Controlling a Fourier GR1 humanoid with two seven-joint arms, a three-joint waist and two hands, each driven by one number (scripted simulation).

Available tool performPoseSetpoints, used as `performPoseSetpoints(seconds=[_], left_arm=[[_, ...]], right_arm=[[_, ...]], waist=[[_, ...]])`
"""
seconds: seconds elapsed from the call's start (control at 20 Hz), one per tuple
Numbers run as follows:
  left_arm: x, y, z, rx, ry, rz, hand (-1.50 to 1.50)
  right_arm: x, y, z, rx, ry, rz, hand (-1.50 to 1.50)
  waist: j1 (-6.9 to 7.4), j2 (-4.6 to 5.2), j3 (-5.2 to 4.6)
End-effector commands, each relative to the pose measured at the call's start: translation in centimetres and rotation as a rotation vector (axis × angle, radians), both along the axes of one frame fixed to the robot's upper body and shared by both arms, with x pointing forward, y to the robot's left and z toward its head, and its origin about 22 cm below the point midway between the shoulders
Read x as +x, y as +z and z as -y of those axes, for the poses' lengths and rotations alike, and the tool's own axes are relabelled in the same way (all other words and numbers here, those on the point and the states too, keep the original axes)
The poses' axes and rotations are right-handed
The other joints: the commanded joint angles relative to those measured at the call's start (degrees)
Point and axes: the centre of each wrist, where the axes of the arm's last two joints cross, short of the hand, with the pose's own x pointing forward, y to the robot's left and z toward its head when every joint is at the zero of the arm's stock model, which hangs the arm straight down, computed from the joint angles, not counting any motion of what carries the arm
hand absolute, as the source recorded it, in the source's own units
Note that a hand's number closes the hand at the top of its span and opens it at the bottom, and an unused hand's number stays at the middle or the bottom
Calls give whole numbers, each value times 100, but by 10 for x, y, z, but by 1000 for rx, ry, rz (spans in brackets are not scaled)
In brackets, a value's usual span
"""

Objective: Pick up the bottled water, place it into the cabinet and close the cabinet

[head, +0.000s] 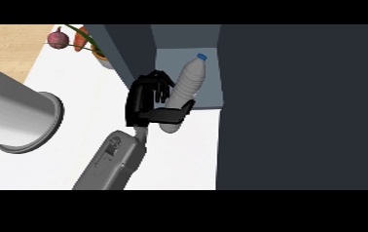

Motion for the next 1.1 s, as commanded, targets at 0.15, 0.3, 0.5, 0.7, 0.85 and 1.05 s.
performPoseSetpoints(seconds=[0.15, 0.3, 0.5, 0.7, 0.85, 1.05], left_arm=[[30, 11, 28, 123, 85, -46, 150], [36, 13, 28, 130, 93, -83, 150], [60, 18, 26, 143, 95, -112, 150], [70, 15, 30, 135, 131, -112, 150], [78, 12, 23, 151, 155, -105, 150], [92, 23, 26, 165, 174, -77, 150]], right_arm=[[-2, 21, -23, 77, 53, 69, -150], [-10, 34, -22, 66, 70, 53, -150], [-4, 28, -27, 93, 41, 63, -150], [0, 21, -16, 88, 62, 48, -150], [-2, 32, -17, 79, 74, 42, -150], [-5, 21, -16, 74, 81, 31, -150]], waist=[[-98, 29, 0], [-69, 10, -1], [-89, 34, -2], [-183, 57, -2], [-193, 65, -6], [-220, 68, -3]])
